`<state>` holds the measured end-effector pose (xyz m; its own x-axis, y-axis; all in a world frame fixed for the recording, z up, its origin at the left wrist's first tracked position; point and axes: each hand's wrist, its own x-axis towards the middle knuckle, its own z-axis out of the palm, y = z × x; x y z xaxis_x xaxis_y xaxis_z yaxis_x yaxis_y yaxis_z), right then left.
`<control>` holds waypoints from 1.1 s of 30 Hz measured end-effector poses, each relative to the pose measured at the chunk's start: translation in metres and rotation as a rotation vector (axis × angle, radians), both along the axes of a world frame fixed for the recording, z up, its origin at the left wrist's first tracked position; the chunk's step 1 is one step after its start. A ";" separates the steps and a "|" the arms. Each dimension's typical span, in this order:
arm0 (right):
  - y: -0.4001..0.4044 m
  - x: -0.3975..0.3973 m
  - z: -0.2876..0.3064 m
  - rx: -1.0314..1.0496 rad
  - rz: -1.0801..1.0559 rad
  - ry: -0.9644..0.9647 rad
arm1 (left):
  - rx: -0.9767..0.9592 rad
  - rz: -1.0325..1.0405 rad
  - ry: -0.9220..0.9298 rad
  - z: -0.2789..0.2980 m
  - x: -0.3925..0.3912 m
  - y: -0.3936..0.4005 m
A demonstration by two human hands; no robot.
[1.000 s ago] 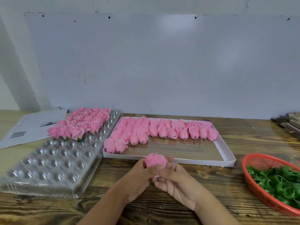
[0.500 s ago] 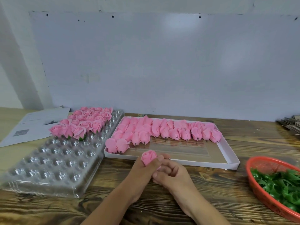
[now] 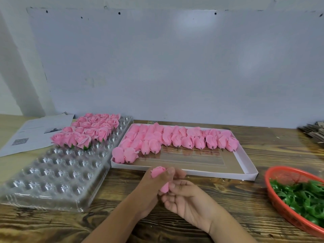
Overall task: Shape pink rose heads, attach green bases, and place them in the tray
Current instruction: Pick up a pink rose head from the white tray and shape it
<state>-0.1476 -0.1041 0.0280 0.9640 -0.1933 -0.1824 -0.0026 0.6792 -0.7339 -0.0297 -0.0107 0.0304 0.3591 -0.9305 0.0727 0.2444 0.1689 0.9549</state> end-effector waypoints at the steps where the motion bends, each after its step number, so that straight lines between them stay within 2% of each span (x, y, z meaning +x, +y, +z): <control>1: 0.000 -0.001 0.000 0.008 0.010 0.006 | 0.007 -0.003 -0.002 0.001 -0.001 0.000; 4: 0.000 0.001 -0.004 -0.088 -0.065 0.015 | 0.058 0.093 -0.051 0.002 -0.003 0.000; 8: 0.009 0.005 -0.008 -0.424 -0.250 0.020 | 0.130 0.231 -0.107 0.003 -0.007 -0.003; 10: 0.012 0.005 -0.009 -0.500 -0.307 0.015 | 0.116 0.251 -0.110 0.004 -0.009 -0.004; 13: 0.011 0.003 -0.006 -0.440 -0.278 0.019 | 0.103 0.225 -0.132 0.004 -0.011 -0.003; 18: 0.006 0.002 -0.001 -0.100 -0.090 0.021 | 0.067 0.103 -0.126 0.007 -0.010 0.001; 23: -0.001 0.000 0.001 0.099 0.082 0.099 | 0.045 0.006 -0.128 0.005 -0.008 0.002; 28: -0.001 0.001 -0.002 0.069 0.116 0.115 | 0.062 -0.001 -0.114 0.005 -0.007 0.003; 33: 0.009 0.007 -0.004 -0.209 -0.188 0.071 | 0.090 0.138 -0.084 0.003 -0.005 -0.001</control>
